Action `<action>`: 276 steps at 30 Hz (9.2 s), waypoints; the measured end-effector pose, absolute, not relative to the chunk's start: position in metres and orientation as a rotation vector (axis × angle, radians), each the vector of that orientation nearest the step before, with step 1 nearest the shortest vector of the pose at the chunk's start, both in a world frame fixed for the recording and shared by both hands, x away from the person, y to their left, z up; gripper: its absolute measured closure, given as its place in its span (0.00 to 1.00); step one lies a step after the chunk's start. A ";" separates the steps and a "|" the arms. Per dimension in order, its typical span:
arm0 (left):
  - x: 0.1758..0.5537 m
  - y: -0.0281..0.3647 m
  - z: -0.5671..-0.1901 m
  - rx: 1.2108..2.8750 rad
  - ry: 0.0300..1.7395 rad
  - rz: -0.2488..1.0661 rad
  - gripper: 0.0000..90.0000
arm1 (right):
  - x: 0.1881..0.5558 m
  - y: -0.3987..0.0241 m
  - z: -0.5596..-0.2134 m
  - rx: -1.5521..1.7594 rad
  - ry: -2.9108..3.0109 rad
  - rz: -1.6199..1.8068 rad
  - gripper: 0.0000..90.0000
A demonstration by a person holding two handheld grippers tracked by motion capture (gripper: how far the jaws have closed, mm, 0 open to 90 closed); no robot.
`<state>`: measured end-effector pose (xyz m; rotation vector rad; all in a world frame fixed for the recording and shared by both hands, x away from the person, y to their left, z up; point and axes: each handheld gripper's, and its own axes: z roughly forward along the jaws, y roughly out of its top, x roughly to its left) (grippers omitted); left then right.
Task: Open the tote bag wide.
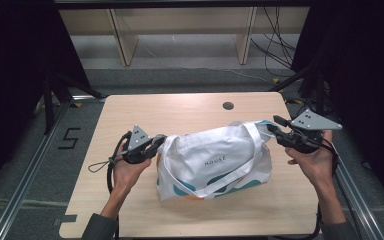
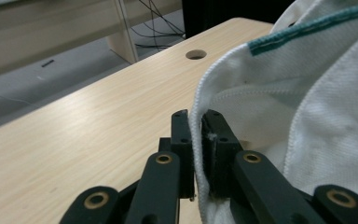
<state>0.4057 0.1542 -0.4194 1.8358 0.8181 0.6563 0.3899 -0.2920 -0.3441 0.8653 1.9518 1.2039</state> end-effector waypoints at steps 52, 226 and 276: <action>0.299 0.120 -0.394 1.764 0.840 0.298 0.36 | 0.340 -0.259 -0.367 0.671 2.191 1.242 0.99; 0.350 0.080 -0.508 2.192 0.804 0.337 0.90 | 0.372 -0.218 -0.488 0.812 2.651 0.855 1.00; 0.441 0.102 -0.514 2.084 0.976 0.368 0.99 | 0.427 -0.238 -0.498 0.970 2.429 0.926 1.00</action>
